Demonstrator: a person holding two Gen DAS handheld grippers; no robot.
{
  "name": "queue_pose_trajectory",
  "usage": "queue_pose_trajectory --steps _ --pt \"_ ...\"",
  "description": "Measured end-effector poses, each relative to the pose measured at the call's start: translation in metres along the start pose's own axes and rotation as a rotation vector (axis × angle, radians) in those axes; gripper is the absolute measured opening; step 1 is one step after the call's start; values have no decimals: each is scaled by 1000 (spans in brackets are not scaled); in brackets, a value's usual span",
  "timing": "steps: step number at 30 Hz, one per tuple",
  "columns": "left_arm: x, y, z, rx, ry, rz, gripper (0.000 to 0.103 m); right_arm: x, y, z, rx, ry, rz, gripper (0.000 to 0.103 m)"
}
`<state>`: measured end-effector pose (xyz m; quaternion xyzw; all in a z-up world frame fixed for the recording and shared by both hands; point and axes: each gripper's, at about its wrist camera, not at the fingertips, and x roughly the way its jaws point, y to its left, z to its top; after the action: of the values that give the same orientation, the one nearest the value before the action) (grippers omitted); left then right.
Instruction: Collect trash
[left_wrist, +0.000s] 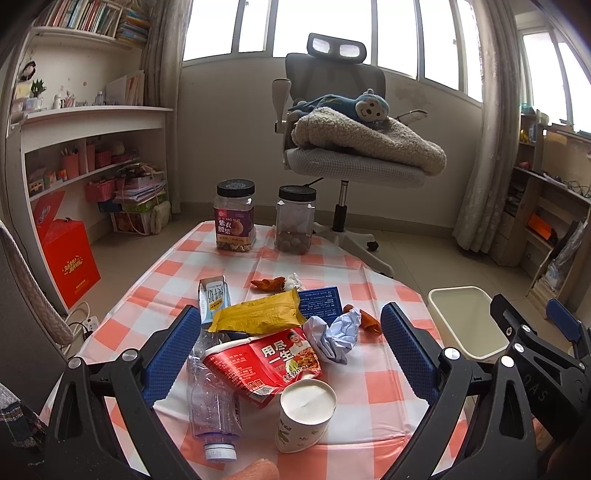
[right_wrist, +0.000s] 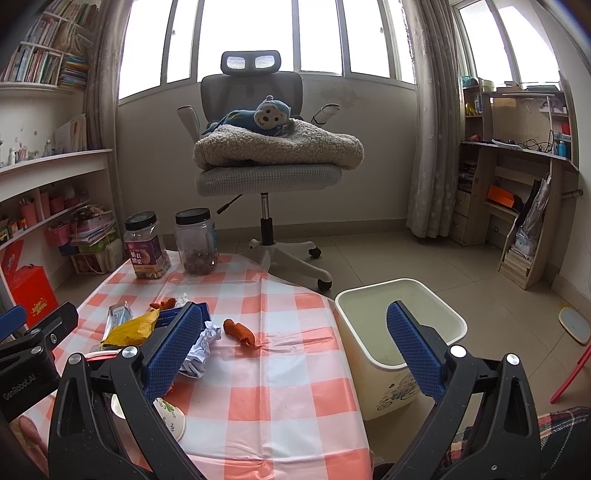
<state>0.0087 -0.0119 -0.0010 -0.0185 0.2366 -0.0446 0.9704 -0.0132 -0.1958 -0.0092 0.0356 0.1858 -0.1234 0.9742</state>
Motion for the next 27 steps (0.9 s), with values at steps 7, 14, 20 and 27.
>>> queue_pose_trajectory --steps 7,14,20,27 --pt "0 0 -2 -1 0 -1 95 -1 1 0 6 2 4 96" --pt "0 2 -3 -5 3 0 95 -1 3 -1 1 7 9 96" --pt "0 3 -5 -8 6 1 95 0 3 -2 4 12 13 96" --pt "0 3 -5 -8 5 1 95 0 3 -2 4 12 13 96"
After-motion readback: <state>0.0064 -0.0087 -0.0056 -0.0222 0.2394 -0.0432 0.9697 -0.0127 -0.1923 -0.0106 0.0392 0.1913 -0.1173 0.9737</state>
